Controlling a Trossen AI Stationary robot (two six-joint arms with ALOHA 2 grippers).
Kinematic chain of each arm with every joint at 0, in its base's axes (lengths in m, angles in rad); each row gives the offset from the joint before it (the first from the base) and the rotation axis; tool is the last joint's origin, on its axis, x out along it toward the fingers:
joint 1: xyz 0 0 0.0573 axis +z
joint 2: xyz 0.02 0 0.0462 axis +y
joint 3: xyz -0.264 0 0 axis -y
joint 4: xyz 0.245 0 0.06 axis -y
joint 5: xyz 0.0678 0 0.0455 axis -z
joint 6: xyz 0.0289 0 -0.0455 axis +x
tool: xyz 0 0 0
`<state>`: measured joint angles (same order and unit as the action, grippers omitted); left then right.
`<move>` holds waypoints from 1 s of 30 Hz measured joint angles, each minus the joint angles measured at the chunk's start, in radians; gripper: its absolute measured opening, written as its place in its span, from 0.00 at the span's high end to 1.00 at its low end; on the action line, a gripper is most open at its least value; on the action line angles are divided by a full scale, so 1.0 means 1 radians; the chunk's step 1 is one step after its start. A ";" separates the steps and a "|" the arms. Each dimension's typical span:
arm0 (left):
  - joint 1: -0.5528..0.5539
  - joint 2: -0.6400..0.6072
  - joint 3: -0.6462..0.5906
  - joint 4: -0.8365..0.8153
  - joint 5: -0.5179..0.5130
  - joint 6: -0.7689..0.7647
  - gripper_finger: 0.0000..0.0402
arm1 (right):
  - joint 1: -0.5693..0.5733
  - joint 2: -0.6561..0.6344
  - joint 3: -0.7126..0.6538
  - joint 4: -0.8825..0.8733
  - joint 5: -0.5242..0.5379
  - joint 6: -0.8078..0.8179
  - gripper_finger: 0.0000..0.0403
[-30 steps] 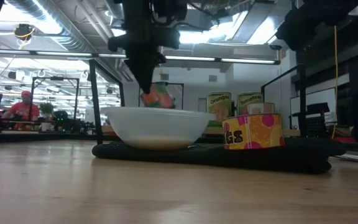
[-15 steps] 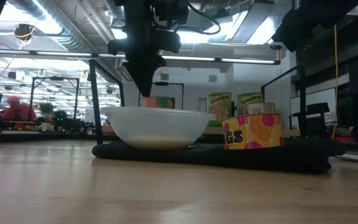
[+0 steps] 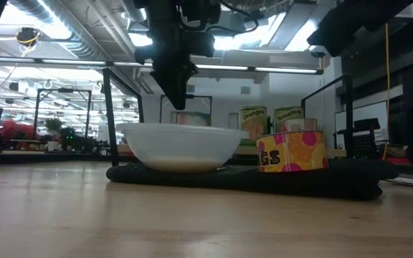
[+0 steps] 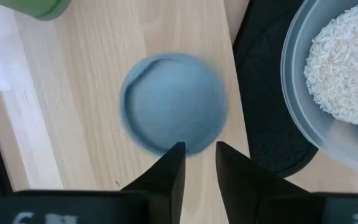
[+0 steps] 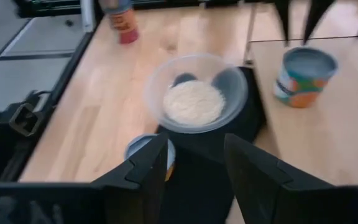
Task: Pick and place cans onto a shelf
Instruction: Put the small canned oranges on the shelf
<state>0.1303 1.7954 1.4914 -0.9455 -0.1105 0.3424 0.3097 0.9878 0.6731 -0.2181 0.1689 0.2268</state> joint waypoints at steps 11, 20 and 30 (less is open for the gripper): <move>-0.001 0.000 0.000 0.033 0.087 -0.003 0.79 | -0.002 0.000 0.000 0.005 0.059 0.000 0.60; -0.001 0.030 0.003 0.069 0.098 -0.026 0.79 | -0.002 0.000 0.000 0.017 0.059 0.000 0.60; -0.002 0.051 0.000 0.113 0.090 -0.027 0.79 | -0.002 0.001 0.000 0.040 0.073 -0.013 0.60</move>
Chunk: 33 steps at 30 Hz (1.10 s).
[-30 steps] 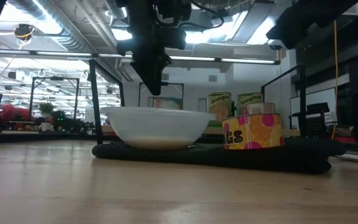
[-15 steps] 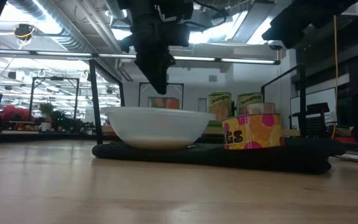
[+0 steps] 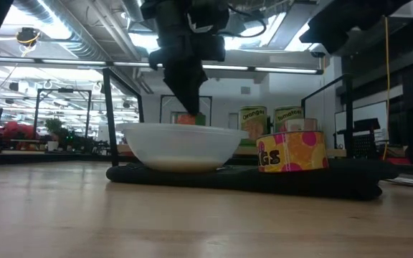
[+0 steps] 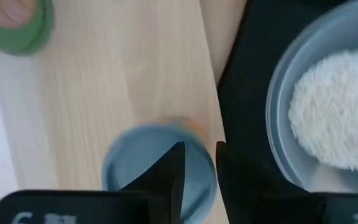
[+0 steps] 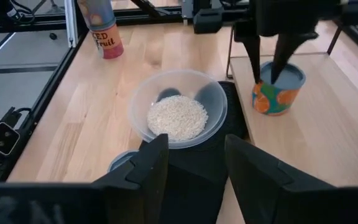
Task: Pick and place cans onto a shelf
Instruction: Put the small canned oranges on the shelf
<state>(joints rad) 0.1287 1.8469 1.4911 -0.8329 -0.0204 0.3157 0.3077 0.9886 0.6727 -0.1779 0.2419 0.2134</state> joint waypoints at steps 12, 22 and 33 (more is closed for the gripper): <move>0.000 0.000 0.000 0.025 -0.015 -0.085 0.89 | 0.000 0.000 0.000 0.003 0.001 -0.012 0.60; 0.000 0.000 0.000 0.114 -0.020 -0.260 0.98 | 0.000 0.000 0.000 0.003 0.001 -0.012 0.60; 0.000 0.000 0.000 0.192 -0.023 -0.465 0.99 | 0.000 0.000 0.000 0.003 0.002 -0.010 0.60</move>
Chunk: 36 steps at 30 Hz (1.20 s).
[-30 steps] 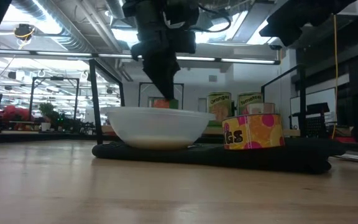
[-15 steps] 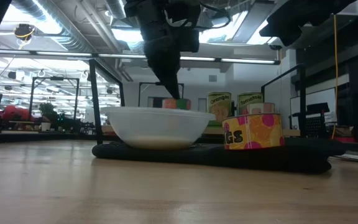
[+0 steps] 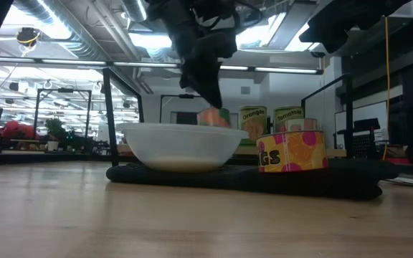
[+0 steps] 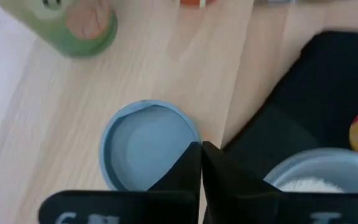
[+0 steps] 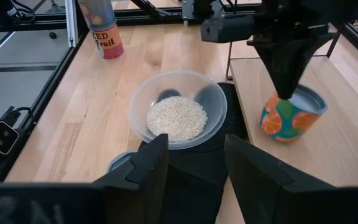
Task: Pick and place cans onto a shelf
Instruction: Put the small canned oranges on the shelf
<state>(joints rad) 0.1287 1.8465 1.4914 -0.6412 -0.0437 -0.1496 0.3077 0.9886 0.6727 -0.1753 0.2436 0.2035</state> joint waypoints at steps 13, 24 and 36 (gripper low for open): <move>0.000 0.000 0.000 0.075 0.000 0.003 0.90 | 0.000 0.000 0.000 0.000 0.000 0.000 0.60; 0.000 -0.011 0.000 0.072 0.006 0.104 0.83 | 0.000 0.000 0.000 0.002 0.000 0.000 0.60; -0.001 -0.187 0.000 -0.060 0.005 0.162 0.83 | -0.050 0.079 0.009 0.187 -0.007 -0.182 0.60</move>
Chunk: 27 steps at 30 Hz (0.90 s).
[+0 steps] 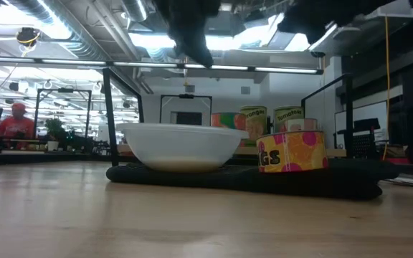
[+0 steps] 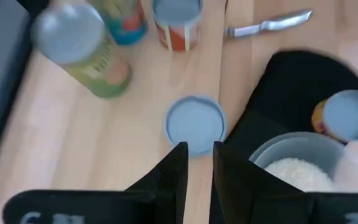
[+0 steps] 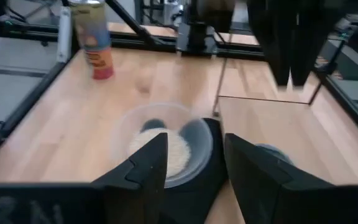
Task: Pick and place cans onto a shelf
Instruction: Put the small canned oranges on the shelf
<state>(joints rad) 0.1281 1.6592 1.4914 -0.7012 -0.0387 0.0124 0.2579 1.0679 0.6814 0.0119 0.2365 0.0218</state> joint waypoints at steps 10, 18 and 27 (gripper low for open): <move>-0.050 -0.252 0.001 -0.127 -0.087 0.019 0.83 | -0.136 0.130 0.140 -0.067 -0.136 -0.126 0.60; -0.152 -0.301 -0.022 -0.147 -0.114 0.017 0.83 | -0.223 0.280 0.238 -0.168 -0.172 -0.204 0.60; -0.204 -0.304 -0.371 0.161 -0.095 -0.022 0.83 | -0.305 0.395 0.267 -0.243 -0.216 -0.243 0.60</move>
<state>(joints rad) -0.0763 1.3550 1.1208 -0.5400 -0.1338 -0.0097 -0.0467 1.4624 0.9482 -0.2308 0.0208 -0.2210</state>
